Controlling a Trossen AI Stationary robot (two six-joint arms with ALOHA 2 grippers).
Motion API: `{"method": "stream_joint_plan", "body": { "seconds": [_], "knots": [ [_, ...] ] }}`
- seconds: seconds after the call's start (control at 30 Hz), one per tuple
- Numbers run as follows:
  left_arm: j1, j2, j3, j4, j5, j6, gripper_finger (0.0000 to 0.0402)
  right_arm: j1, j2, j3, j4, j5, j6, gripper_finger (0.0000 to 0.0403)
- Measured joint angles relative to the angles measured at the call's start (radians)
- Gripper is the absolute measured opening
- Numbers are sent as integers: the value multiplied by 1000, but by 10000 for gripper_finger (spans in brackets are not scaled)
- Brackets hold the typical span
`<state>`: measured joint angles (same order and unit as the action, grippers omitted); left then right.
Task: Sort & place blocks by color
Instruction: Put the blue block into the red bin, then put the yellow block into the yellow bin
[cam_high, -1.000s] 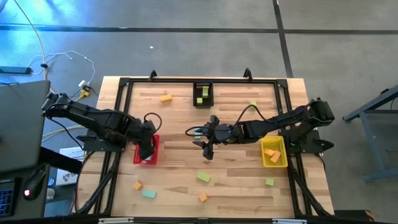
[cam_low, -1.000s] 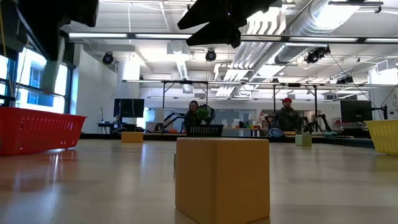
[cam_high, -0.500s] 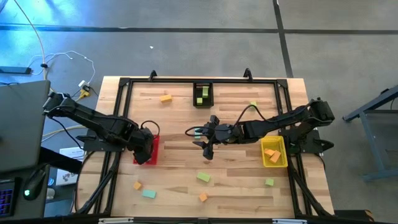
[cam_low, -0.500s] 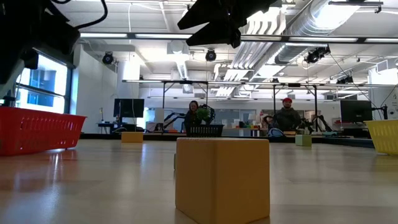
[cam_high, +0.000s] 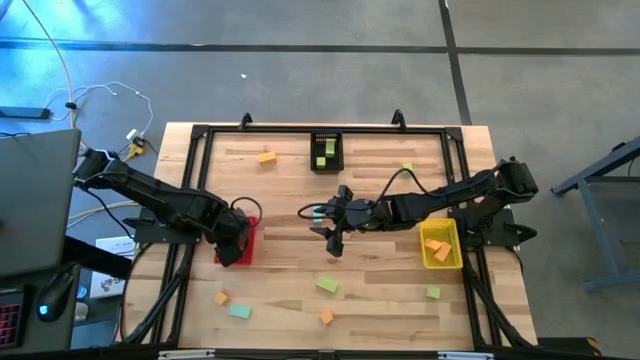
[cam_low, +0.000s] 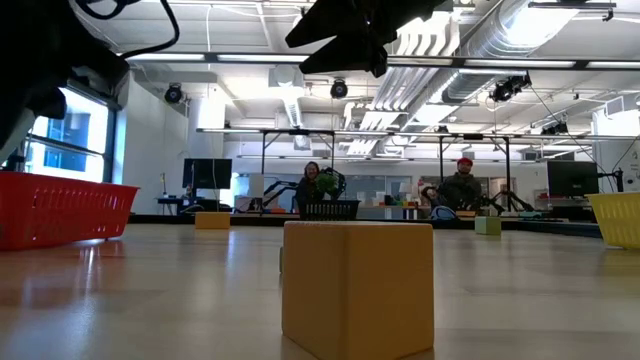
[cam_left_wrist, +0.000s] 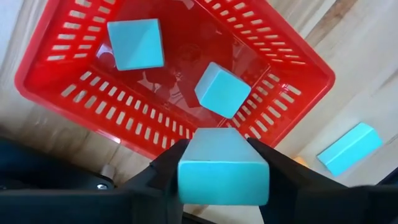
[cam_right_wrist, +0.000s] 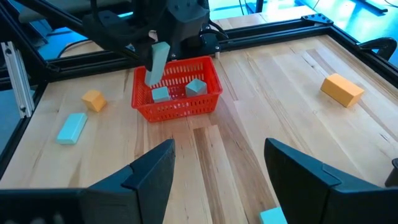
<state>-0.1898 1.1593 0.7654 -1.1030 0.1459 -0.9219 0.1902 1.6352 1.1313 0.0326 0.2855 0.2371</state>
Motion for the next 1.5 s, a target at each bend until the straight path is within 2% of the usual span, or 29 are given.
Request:
{"method": "stream_joint_plan", "body": {
  "seconds": [0.13, 0.33, 0.47, 0.67, 0.77, 1.0, 1.13, 1.5],
  "knots": [
    [0, 9, 0, 0, 0, 60, 167, 0, 0, 0, 0, 0, 1, 233],
    [10, 9, 0, 0, -21, 62, 198, 0, 0, 0, 0, 0, -2, 233],
    [50, 9, 0, 0, -2, 76, 203, 0, 0, 0, 0, 0, -2, 233],
    [125, 9, 32, 0, -12, 208, 204, 0, 0, 0, 0, 0, -2, 233],
    [169, 9, 73, 0, -72, 296, 204, 0, 0, 0, 0, 0, -2, 233],
    [286, 9, 170, 10, -350, 533, 204, 0, 0, 0, 0, 0, -2, 233],
    [360, 9, 192, 64, -464, 668, 204, 0, 0, 0, 0, 0, -2, 233],
    [572, 9, 193, 333, -475, 974, 222, 0, 0, 0, -1, 0, 2, 233]
  ]
}}
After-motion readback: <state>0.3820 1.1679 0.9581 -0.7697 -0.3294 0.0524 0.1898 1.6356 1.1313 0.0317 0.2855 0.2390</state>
